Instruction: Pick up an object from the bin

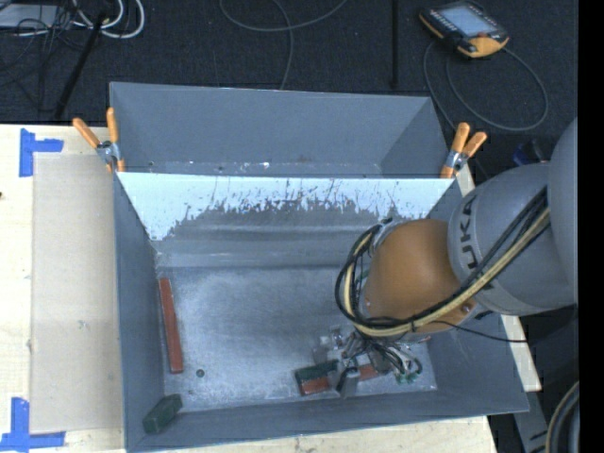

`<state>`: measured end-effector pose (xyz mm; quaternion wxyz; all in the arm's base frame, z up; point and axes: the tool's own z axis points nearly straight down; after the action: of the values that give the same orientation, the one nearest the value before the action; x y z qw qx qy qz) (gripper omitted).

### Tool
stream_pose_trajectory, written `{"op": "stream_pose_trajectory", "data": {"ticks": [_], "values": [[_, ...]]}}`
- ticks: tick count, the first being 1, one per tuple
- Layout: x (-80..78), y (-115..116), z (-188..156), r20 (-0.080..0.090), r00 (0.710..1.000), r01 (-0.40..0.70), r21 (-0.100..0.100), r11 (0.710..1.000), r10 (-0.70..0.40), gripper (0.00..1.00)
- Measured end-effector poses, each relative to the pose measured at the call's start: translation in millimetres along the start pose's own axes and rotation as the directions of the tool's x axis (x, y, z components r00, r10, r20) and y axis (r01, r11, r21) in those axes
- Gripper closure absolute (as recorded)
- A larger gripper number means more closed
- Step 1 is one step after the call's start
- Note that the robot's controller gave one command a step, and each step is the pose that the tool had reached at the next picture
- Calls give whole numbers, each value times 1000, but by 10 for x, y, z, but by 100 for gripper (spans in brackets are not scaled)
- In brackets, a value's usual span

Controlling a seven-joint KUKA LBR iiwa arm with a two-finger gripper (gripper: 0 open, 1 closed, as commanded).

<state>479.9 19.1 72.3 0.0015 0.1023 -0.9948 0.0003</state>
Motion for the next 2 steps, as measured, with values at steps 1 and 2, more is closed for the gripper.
{"op": "stream_pose_trajectory", "data": {"ticks": [1,2], "values": [[0,0,-1,0,1000,0,0,1000,0,100],[36,-145,-6,14,980,199,-2,980,-199,100]]}}
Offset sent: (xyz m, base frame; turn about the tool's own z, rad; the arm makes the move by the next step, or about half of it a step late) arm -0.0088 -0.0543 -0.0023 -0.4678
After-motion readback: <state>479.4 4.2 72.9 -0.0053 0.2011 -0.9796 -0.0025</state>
